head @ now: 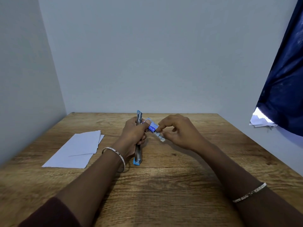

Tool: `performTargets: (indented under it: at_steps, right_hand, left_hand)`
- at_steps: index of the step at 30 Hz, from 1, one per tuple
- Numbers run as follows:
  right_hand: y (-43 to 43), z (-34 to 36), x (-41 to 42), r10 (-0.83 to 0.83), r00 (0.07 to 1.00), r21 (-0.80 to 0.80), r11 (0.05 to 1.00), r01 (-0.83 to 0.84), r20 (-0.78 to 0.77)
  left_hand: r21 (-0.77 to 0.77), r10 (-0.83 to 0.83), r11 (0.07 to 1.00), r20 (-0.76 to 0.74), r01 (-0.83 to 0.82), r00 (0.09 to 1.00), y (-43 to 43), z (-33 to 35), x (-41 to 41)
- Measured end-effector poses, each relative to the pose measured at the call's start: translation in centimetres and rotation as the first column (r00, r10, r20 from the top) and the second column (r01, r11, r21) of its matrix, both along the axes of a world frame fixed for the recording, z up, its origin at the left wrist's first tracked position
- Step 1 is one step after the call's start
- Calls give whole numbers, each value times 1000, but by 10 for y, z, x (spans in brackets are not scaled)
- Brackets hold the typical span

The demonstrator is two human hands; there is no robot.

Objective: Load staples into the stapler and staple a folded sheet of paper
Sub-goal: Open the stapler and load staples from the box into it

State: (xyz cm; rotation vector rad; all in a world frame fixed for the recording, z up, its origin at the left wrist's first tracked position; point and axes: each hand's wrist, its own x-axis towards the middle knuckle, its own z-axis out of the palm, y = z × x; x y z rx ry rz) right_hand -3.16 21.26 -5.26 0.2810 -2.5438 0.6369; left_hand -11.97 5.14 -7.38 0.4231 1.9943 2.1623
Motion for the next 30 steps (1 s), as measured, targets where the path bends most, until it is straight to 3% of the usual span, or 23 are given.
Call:
performTargets:
  at_steps: [6,18,26,30]
  right_hand:
    - [2,3,0,4,999,161,987,-11,47]
    - [2,5,1,4,999,262,965,-15,45]
    - [-1,2,1,28,999,190,981,-31,19]
    - [1,3,1,3,998,230,973,-17,60]
  left_hand:
    - [-50,1,999,-12,-1,1000,-1,1,1]
    - [-91,-25,995,21,27,999,-1,1,5]
    - [-97,-34,995,36,37,999,-2,3,7]
    - [-111,-24,993,42,29,999,-2,4,7]
